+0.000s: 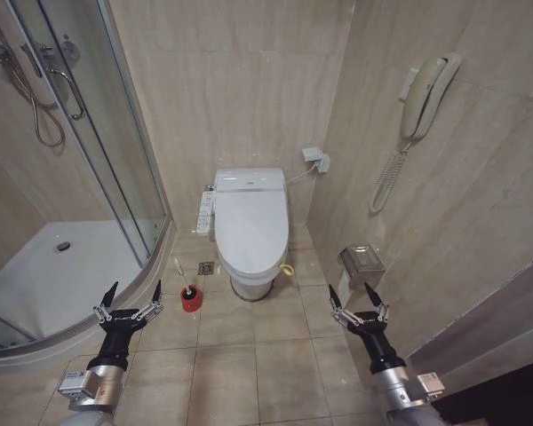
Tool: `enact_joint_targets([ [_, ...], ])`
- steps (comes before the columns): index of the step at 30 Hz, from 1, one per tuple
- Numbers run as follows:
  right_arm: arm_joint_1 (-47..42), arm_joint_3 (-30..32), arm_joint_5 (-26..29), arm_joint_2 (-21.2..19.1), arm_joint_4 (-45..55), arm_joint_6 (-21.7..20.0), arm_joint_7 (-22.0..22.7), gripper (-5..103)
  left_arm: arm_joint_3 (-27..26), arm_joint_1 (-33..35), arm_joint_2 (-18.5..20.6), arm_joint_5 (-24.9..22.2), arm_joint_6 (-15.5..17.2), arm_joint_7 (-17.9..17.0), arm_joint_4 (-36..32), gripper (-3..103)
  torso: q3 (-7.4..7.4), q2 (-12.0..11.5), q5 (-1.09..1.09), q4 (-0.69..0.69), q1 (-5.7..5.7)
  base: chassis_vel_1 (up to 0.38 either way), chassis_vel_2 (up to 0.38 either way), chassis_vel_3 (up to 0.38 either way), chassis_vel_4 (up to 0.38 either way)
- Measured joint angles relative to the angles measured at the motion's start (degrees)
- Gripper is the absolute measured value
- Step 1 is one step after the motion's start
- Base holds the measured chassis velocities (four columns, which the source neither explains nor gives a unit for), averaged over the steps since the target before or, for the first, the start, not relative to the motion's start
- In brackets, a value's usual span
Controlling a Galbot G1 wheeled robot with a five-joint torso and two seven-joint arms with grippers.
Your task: Open the toilet lid, clean the toilet bowl with a toilet brush, close the toilet lid, and flush.
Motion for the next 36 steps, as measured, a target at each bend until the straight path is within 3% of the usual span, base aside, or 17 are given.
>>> enact_joint_targets([
  [36, 0.35, 0.06, 1.05, -0.42, 0.11, -0.92, -1.63, 100, 0.0, 0.02, 0.0, 0.0, 0.0, 0.0, 0.0, 100, -0.01, 0.0, 0.0, 0.0, -0.02, -0.004, 0.004, 0.003, -0.004],
])
